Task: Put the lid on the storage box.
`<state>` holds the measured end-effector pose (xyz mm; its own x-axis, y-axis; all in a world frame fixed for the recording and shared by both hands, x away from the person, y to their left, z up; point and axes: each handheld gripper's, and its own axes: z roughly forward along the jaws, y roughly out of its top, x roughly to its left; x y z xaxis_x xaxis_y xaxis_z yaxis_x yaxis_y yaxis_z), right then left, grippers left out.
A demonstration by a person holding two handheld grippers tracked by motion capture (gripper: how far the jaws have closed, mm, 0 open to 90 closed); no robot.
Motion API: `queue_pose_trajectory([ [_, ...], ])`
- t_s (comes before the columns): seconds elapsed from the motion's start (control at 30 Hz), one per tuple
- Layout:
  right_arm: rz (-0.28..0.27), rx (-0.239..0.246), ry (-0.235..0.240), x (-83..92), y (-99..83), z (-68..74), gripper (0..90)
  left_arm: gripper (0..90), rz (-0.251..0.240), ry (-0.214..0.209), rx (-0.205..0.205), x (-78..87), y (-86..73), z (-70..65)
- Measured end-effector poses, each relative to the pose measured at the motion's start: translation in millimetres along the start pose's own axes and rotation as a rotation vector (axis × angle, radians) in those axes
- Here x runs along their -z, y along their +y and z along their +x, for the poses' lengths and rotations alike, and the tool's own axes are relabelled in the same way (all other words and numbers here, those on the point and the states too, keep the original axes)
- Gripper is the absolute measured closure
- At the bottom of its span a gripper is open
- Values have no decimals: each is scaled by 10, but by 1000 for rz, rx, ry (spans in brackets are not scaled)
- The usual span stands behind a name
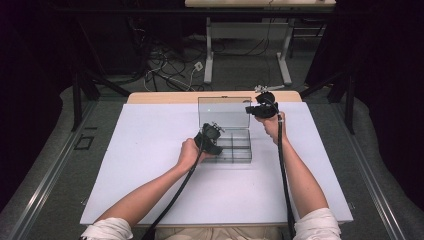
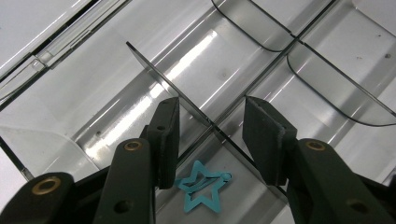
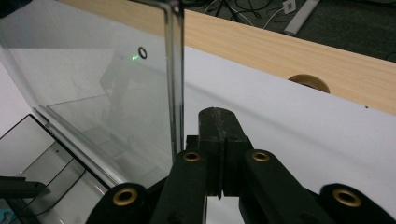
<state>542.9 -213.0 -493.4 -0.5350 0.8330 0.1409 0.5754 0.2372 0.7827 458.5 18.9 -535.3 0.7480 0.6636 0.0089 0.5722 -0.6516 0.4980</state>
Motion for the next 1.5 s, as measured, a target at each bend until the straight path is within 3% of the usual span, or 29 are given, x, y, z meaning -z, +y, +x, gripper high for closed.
queue_pose_trajectory([
  [0.57,-22,12,9,127,43,57,900,569,3,-7,-4,3,-3,22],
  [0.83,-25,22,19,189,49,101,900,558,-9,-39,-4,26,-3,67],
  [0.93,-27,32,26,194,46,104,900,429,-55,-45,1,134,16,108],
  [1.07,-27,30,28,198,39,107,900,206,-112,-17,25,354,44,172],
  [1.27,-30,41,26,193,31,105,900,0,-160,19,72,666,69,341],
  [1.43,-22,49,19,204,25,113,900,0,-195,67,108,821,121,522],
  [1.5,-24,56,19,205,24,112,900,71,-211,94,114,865,155,571],
])
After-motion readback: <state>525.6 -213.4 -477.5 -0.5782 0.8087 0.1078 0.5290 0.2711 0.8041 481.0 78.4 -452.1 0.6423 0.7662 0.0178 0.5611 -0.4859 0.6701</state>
